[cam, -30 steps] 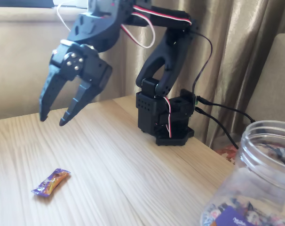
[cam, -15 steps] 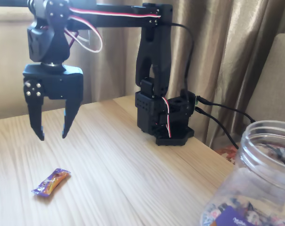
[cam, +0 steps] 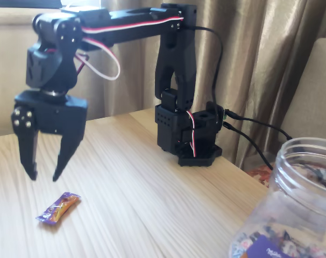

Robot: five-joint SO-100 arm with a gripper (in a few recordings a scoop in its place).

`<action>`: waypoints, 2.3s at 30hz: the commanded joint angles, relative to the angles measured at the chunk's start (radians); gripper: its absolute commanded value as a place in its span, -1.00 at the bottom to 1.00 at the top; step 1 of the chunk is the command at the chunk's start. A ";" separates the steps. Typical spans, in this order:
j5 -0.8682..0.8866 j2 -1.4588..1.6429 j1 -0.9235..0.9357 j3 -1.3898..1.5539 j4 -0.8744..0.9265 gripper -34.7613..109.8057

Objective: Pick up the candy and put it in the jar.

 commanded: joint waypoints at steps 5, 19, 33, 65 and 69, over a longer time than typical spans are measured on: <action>0.055 0.031 0.009 0.069 -0.041 -0.30; 0.258 0.195 -0.006 0.333 -0.190 -0.16; 0.540 0.054 -0.064 0.238 -0.169 0.04; 0.563 -0.029 -0.029 0.305 -0.319 0.01; 0.554 -0.020 -0.020 0.333 -0.342 0.01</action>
